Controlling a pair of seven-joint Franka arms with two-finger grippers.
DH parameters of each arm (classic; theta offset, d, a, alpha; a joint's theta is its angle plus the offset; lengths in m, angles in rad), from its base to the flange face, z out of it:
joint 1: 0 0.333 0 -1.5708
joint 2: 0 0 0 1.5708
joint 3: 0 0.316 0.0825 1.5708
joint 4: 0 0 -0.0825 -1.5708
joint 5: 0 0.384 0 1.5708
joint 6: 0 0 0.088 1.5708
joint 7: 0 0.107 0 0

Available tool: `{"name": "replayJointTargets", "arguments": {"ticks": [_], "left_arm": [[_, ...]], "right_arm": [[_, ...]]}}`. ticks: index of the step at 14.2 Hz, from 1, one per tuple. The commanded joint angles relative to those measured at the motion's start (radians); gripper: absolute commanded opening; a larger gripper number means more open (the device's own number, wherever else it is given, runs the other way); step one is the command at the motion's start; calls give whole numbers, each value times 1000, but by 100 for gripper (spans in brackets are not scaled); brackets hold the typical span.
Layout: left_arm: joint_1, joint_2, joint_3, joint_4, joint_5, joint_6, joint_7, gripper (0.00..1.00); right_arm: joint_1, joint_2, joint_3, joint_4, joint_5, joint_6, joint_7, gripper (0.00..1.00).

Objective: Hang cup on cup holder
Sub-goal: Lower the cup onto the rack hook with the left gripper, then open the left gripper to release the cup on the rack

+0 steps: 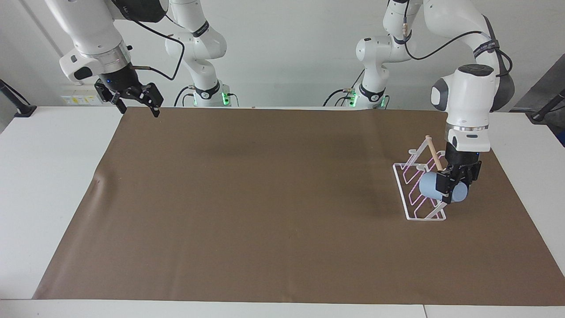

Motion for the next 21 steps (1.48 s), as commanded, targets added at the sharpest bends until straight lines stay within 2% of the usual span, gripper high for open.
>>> {"name": "replayJointTargets", "arguments": {"ticks": [1,3,5,6,7,9,10,11,12,13,15,21], "left_arm": [[7,-42,2,-46,22,10,2,0],[7,-45,2,-46,22,4,2,0],[6,-46,2,-44,22,-3,2,11],[6,-46,0,-41,22,-4,2,29],[6,-46,2,-41,22,-6,2,33],[6,-48,2,-41,22,-10,2,49],[6,-51,0,-43,22,-13,2,51],[6,-53,0,-43,22,-18,3,71],[6,-53,2,-43,22,-24,3,86],[6,-53,0,-43,22,-24,3,87],[6,-53,0,-41,22,-24,5,98],[4,-56,-1,-30,22,-33,5,100]], "right_arm": [[-15,-25,10,-30,-14,5,-16,100],[-21,-27,12,-30,-14,5,-16,100],[-24,-25,12,-30,-13,5,-16,100],[-24,-25,12,-30,-13,5,-16,100],[-24,-25,12,-30,-13,5,-17,100],[-24,-25,12,-30,-13,5,-18,100],[-24,-25,12,-30,-13,5,-21,100],[-24,-25,12,-30,-13,5,-22,100],[-24,-25,10,-30,-13,5,-22,100],[-24,-25,12,-30,-13,5,-22,100],[-24,-25,12,-30,-13,5,-22,100],[-24,-25,12,-30,-13,11,-22,100]]}}
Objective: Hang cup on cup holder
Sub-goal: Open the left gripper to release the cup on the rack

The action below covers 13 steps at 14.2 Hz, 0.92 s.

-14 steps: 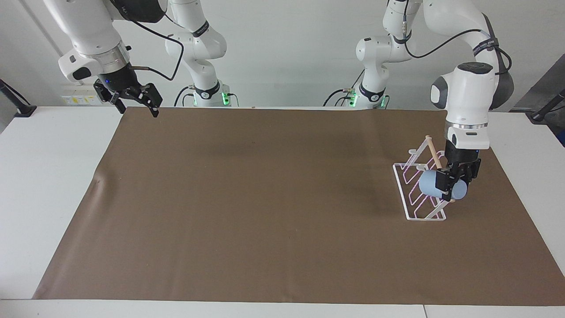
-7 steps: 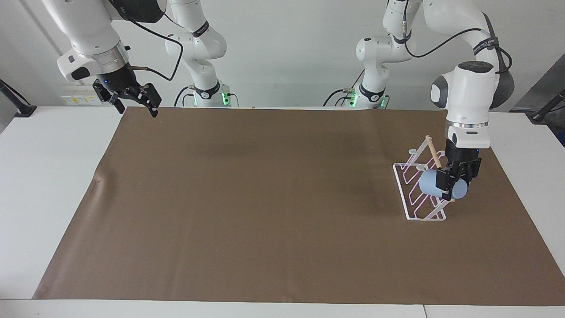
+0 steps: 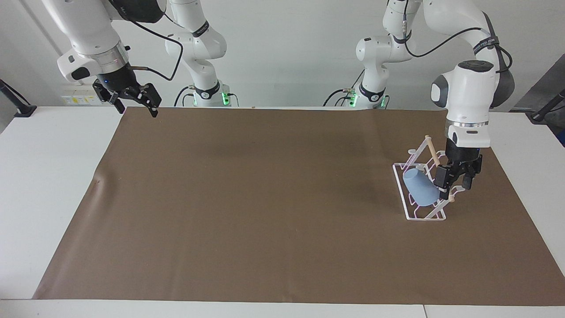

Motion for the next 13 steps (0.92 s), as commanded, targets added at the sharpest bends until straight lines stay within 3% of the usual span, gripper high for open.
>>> {"name": "replayJointTargets", "arguments": {"ticks": [1,7,11,13], "left_arm": [[2,-39,-3,-12,20,-37,3,100],[-10,-31,-16,175,-41,-443,55,100],[-10,-25,-17,315,-109,-705,214,96],[-10,-25,-23,342,-112,-774,238,96]], "right_arm": [[-15,-25,12,-30,-13,11,-21,100],[-15,-25,10,-30,-13,13,-20,100],[-15,-25,10,-30,-13,19,-20,100],[-19,-25,10,-30,-13,18,-20,100]]}}
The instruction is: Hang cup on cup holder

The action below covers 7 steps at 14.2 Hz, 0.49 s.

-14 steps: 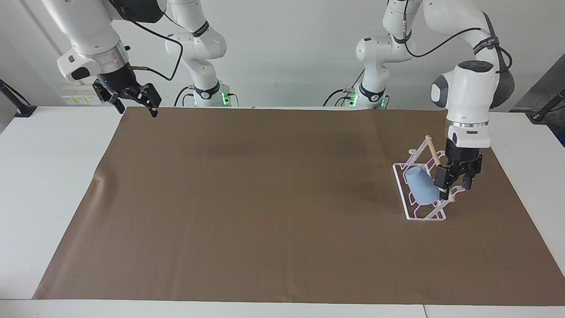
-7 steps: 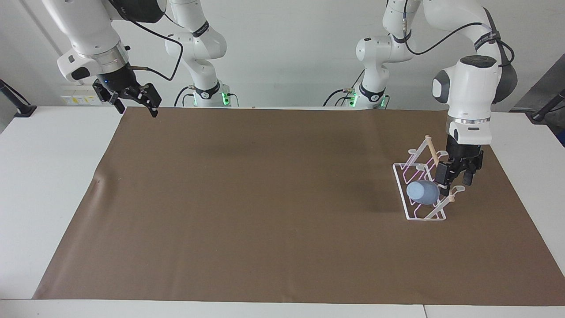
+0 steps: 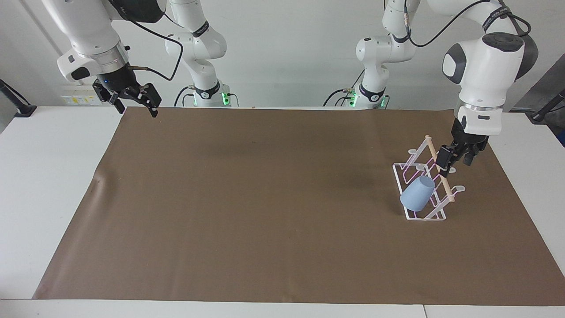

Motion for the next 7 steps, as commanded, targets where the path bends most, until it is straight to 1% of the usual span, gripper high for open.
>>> {"name": "replayJointTargets", "arguments": {"ticks": [1,5,7], "left_arm": [[-6,11,-4,65,-21,-114,45,96],[-8,13,-6,175,-37,-305,96,96],[-8,11,-24,187,-34,-362,110,96]], "right_arm": [[-25,-25,10,-28,-14,19,-17,100],[-32,-19,13,-8,-5,25,-20,100],[-25,-14,13,-2,-30,26,-18,100]]}}
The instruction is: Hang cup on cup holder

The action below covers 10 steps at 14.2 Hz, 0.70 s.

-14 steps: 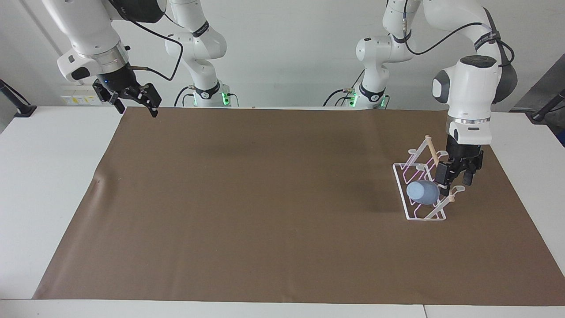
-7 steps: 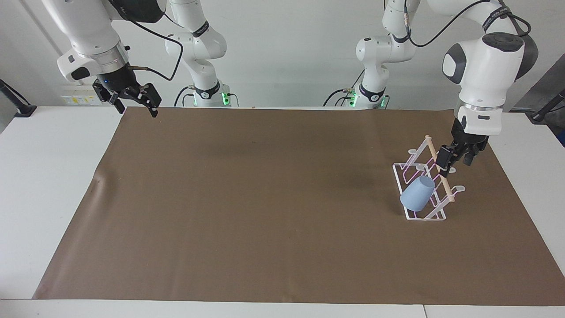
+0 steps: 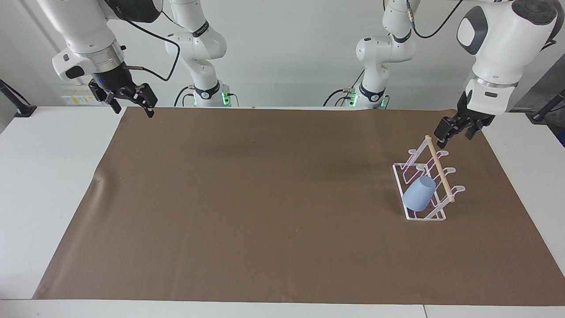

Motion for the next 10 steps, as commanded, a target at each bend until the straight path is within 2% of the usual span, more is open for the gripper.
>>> {"name": "replayJointTargets", "arguments": {"ticks": [1,4,8,10], "left_arm": [[-7,10,-10,39,-12,-93,51,96],[-7,-1,-22,38,-16,-131,159,97],[-9,-25,-20,3,-19,-139,162,100],[-12,-27,-14,-7,-21,-119,163,100]], "right_arm": [[-12,-9,17,11,-49,14,-23,100],[-7,-3,23,31,-41,14,-35,100],[-5,-8,23,16,46,-25,-33,100],[-5,-9,23,13,42,-33,-50,100]]}}
